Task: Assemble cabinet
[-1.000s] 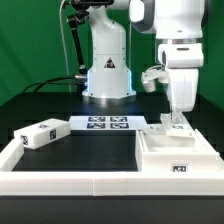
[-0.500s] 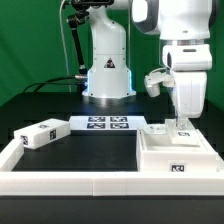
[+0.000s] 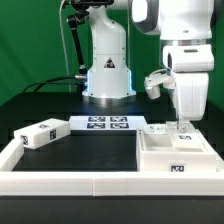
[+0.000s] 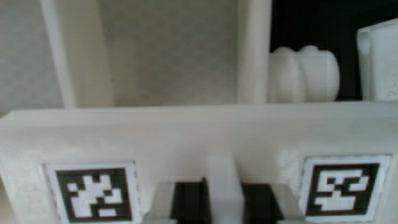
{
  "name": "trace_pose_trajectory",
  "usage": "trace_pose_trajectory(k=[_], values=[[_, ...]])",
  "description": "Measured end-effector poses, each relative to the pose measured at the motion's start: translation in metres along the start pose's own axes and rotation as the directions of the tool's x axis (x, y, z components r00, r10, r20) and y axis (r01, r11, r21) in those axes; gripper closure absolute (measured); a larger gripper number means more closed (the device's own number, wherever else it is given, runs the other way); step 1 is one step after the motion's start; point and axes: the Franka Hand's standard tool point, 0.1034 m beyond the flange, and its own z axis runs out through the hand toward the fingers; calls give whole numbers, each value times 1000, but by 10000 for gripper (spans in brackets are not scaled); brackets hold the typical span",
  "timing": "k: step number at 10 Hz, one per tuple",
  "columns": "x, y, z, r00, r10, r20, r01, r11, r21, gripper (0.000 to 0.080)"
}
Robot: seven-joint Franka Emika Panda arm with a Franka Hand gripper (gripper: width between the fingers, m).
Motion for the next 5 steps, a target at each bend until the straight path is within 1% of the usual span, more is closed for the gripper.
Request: trace_pose_trajectory(k=[1, 2, 3, 5], values=[[0, 4, 1, 1000, -1, -2, 1, 1000, -2, 731], [0, 13, 1, 1000, 4, -3, -4, 1000, -6, 731], [0, 18, 1, 1000, 7, -3, -7, 1000, -7, 731], [0, 30, 0, 1000, -1, -2, 1, 1000, -7, 731]])
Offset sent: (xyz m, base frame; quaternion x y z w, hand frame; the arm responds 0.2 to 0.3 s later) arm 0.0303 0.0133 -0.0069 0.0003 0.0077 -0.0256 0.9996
